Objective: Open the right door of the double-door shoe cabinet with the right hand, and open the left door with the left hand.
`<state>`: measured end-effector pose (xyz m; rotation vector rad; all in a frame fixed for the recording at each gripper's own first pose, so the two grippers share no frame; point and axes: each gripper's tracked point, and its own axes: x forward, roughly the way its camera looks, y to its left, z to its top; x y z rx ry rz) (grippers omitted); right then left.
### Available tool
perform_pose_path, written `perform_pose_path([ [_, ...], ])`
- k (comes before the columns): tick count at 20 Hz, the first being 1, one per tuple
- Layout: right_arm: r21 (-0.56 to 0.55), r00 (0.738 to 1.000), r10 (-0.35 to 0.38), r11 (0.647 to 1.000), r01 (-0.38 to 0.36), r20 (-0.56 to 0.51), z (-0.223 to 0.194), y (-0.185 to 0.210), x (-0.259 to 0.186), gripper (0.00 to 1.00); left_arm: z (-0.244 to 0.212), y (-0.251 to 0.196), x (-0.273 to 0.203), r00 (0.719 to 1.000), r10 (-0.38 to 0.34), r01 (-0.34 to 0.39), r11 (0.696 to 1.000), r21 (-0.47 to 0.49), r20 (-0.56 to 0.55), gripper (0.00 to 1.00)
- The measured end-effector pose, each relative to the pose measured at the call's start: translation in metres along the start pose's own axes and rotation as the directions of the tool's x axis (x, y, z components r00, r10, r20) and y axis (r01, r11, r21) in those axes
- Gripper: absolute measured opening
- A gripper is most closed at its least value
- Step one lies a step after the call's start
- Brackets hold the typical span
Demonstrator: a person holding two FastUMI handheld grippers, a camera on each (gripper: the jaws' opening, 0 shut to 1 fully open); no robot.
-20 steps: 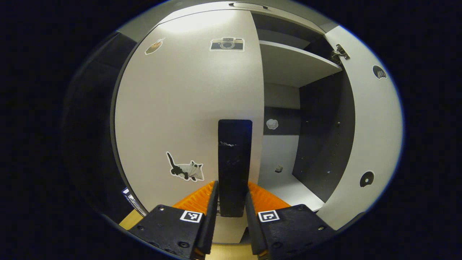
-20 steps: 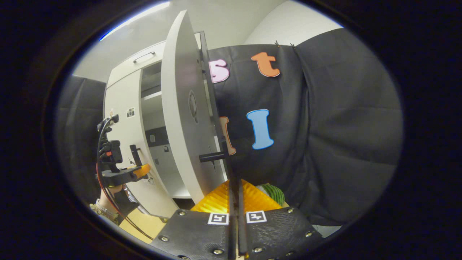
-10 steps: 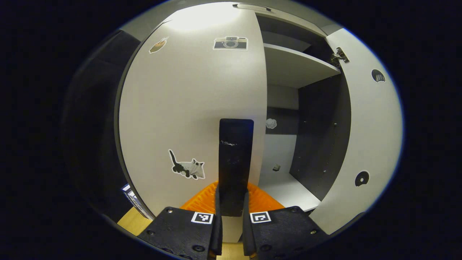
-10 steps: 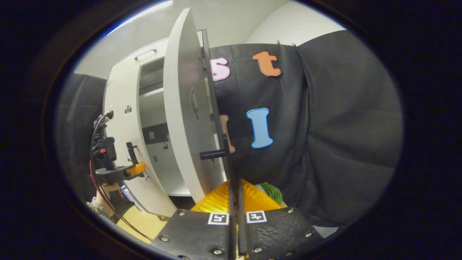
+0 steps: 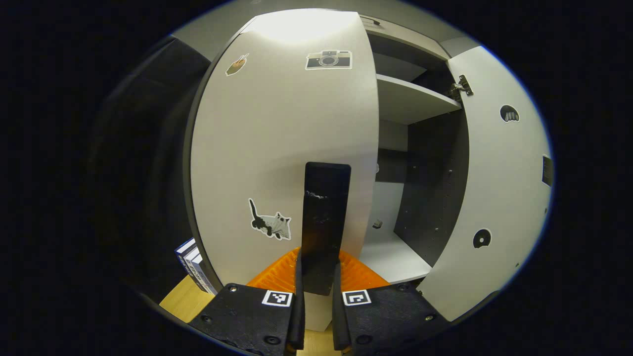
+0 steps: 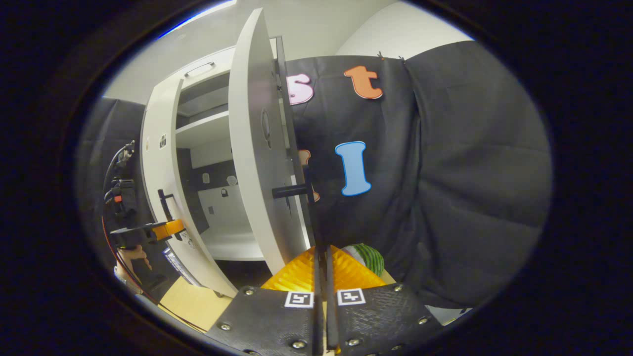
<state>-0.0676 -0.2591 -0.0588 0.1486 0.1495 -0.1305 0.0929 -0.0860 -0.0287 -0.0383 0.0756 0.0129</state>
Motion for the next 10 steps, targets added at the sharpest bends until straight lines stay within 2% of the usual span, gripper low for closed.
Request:
perform_pose_path([
  [10,-0.013,1.0,-0.004,1.0,0.004,-0.014,-0.0029,0.0003,0.0017,0.04,-0.0023,0.007,-0.0067,1.0,-0.012,0.012,0.999,-0.037,-0.012,0.23],
])
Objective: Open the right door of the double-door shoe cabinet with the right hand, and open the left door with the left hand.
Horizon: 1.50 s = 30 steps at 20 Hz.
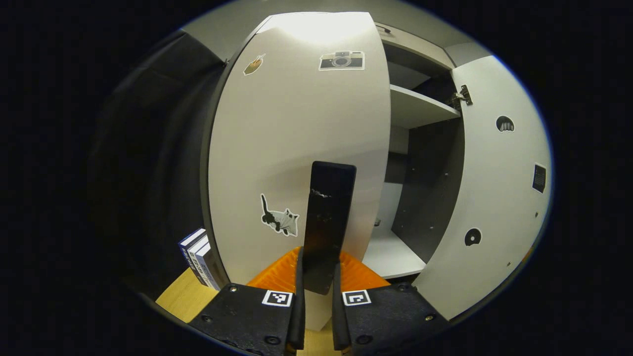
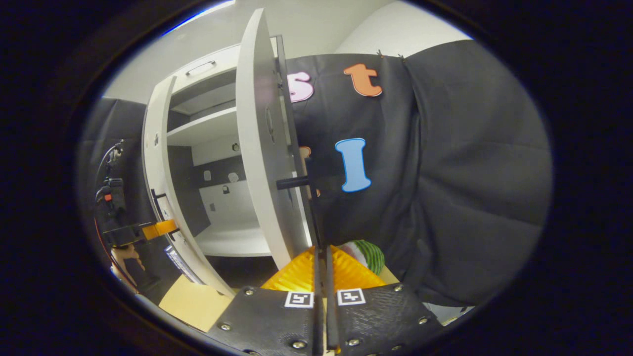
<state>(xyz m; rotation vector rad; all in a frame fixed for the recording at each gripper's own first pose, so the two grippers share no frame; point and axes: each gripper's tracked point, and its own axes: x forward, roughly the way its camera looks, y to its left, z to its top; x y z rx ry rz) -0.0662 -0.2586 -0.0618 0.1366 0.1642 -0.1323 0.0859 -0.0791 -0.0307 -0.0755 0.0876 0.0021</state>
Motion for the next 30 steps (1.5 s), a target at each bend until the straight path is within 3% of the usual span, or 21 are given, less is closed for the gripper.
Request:
perform_pose_path([
  [15,-0.004,1.0,-0.014,1.0,0.014,0.005,-0.001,0.0,0.0,0.04,-0.003,0.009,-0.009,0.999,-0.027,0.026,0.999,-0.019,-0.021,0.23],
  [24,0.006,1.0,-0.014,1.0,0.014,-0.01,-0.004,0.001,0.0,0.04,-0.005,0.02,-0.015,1.0,0.007,-0.008,1.0,-0.024,-0.022,0.19],
  [30,0.002,1.0,-0.012,1.0,0.012,-0.014,-0.004,0.001,-0.001,0.04,-0.003,0.036,-0.021,0.997,0.071,-0.071,0.997,-0.003,-0.02,0.17],
])
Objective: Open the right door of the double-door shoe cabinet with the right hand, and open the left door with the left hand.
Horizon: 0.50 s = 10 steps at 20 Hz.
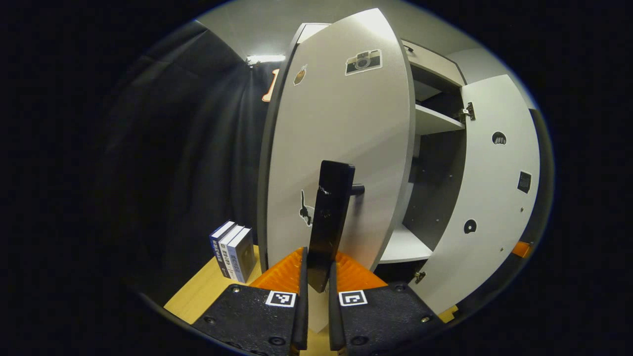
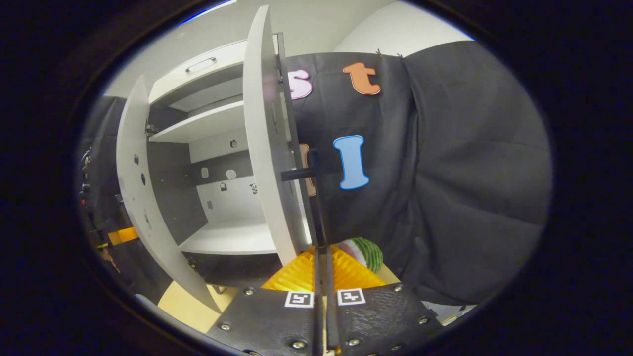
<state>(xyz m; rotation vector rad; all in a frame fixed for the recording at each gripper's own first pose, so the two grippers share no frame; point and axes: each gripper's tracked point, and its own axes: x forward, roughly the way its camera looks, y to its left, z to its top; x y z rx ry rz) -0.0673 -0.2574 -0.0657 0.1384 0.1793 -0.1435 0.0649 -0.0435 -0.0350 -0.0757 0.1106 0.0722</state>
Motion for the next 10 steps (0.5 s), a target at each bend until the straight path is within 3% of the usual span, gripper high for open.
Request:
perform_pose_path([
  [10,0.009,1.0,0.004,1.0,-0.004,-0.001,-0.001,0.001,0.0,0.04,0.003,0.04,-0.011,0.986,0.165,-0.166,0.985,0.054,0.008,0.01],
])
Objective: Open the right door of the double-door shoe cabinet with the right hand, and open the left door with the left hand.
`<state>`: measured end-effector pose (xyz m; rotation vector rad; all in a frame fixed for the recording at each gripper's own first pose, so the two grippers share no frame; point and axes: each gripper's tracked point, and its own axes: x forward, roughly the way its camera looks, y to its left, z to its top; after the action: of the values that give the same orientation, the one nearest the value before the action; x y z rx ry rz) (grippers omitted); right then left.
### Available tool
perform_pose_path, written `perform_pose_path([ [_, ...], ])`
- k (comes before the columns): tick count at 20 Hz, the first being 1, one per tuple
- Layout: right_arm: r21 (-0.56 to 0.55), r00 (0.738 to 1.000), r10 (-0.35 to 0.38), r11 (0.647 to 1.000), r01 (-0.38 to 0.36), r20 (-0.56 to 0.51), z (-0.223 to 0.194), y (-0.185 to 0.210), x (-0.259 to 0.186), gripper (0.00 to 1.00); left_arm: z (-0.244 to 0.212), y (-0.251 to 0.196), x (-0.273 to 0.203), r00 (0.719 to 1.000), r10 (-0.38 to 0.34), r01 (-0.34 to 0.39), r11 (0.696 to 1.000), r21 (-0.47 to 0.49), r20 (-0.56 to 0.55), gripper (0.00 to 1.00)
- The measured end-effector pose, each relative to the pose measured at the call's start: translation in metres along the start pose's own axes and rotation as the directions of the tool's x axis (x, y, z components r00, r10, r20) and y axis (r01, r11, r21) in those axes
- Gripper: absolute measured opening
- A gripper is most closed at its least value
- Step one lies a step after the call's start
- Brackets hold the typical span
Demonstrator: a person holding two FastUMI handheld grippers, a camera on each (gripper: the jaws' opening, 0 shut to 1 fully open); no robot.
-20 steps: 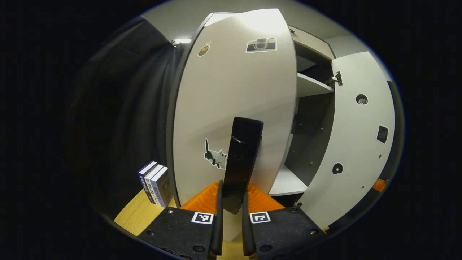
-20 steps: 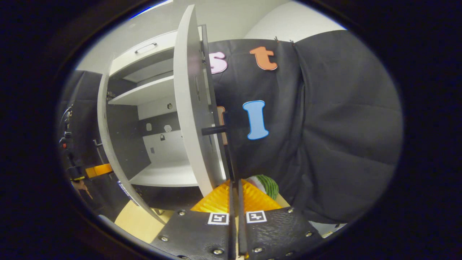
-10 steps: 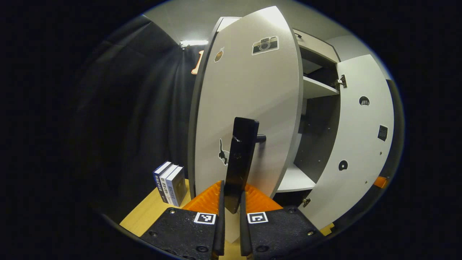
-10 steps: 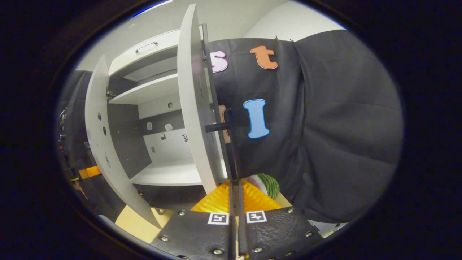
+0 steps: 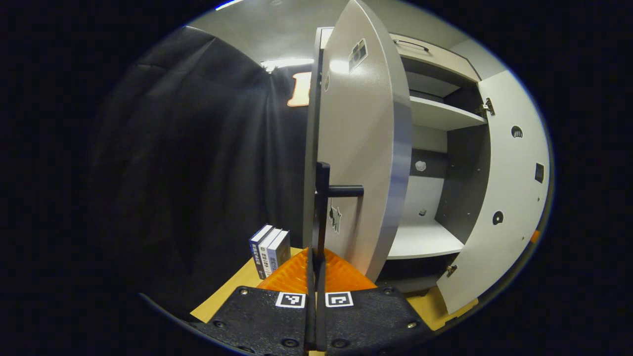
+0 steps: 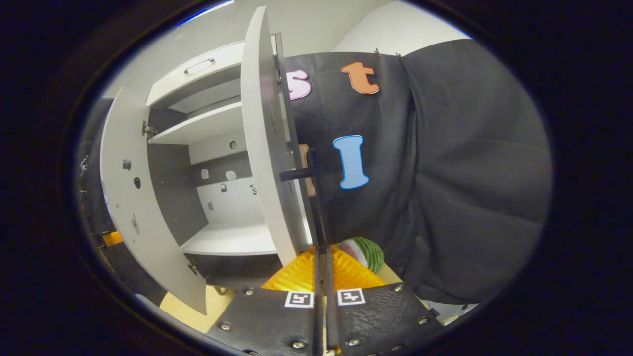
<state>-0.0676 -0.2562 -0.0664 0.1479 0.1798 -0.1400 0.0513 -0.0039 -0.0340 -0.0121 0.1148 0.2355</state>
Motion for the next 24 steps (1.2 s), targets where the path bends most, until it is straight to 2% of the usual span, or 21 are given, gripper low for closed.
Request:
perform_pose_path([
  [5,0.004,1.0,0.0,1.0,0.0,-0.001,-0.0002,0.0001,0.0007,0.04,0.001,0.004,0.0015,1.0,0.014,-0.014,1.0,-0.013,0.007,0.0],
  [22,0.017,1.0,0.009,1.0,-0.008,-0.006,-0.0031,0.0017,0.0015,0.04,0.0039,0.0005,0.0048,0.996,-0.071,0.073,0.997,-0.036,0.044,0.02],
  [23,0.016,1.0,0.009,1.0,-0.009,-0.005,-0.0035,0.0016,0.0017,0.04,0.0045,0.0004,0.0056,0.996,-0.076,0.078,0.996,-0.033,0.048,0.0],
  [24,0.014,1.0,0.01,1.0,-0.01,-0.005,-0.0027,0.0019,0.0013,0.04,0.005,0.0011,0.0059,0.995,-0.082,0.084,0.996,-0.03,0.052,0.02],
])
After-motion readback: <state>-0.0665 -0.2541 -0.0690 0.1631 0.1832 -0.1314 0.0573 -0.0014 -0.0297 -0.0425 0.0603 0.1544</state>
